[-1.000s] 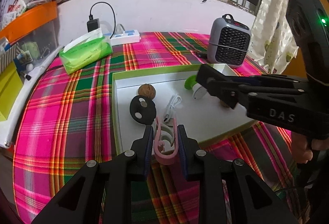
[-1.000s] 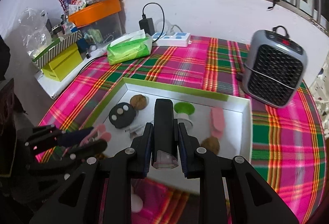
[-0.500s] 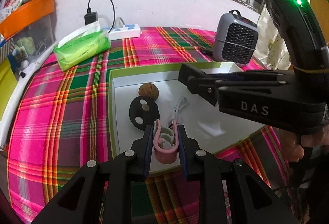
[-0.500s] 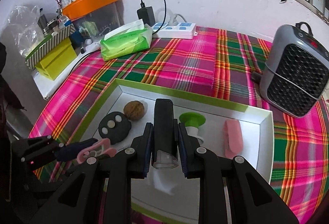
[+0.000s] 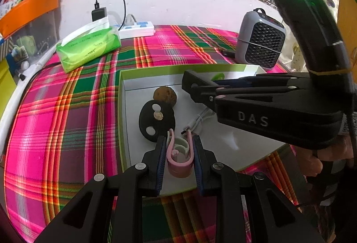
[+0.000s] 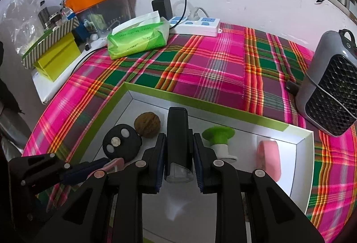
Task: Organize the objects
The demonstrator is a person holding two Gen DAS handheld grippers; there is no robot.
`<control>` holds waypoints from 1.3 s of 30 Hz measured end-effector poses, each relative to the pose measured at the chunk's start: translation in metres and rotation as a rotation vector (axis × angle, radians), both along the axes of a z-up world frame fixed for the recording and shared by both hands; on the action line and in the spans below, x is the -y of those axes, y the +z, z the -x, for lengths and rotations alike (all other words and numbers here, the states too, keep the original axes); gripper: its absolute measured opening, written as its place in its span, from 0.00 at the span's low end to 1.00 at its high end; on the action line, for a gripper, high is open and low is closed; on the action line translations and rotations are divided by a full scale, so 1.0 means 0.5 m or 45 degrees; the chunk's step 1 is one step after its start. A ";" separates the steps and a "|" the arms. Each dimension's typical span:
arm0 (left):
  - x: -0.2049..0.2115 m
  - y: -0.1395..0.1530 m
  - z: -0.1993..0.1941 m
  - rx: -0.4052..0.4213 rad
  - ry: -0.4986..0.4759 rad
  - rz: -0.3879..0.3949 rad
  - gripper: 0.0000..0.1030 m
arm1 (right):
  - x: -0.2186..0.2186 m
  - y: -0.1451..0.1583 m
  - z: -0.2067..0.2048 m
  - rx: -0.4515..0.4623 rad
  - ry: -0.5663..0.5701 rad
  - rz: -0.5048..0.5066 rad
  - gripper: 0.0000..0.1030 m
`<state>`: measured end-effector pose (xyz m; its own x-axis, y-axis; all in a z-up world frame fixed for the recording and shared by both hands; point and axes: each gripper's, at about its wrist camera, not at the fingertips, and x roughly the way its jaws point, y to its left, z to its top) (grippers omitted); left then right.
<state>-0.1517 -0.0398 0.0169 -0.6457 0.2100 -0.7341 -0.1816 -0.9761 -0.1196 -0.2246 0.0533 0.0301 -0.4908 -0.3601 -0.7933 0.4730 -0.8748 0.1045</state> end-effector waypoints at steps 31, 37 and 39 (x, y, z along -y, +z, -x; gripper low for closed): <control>-0.001 0.000 0.001 -0.003 -0.002 -0.002 0.21 | 0.010 -0.012 0.006 0.001 -0.011 -0.020 0.24; -0.003 0.001 0.000 -0.004 -0.006 0.006 0.23 | 0.011 -0.011 0.005 0.000 -0.015 -0.020 0.24; -0.003 0.001 0.000 -0.004 -0.005 0.006 0.24 | 0.010 -0.012 0.004 0.002 -0.018 -0.013 0.24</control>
<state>-0.1515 -0.0383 0.0176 -0.6472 0.2092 -0.7331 -0.1860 -0.9759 -0.1144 -0.2268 0.0485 0.0243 -0.4944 -0.3450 -0.7978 0.4607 -0.8823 0.0961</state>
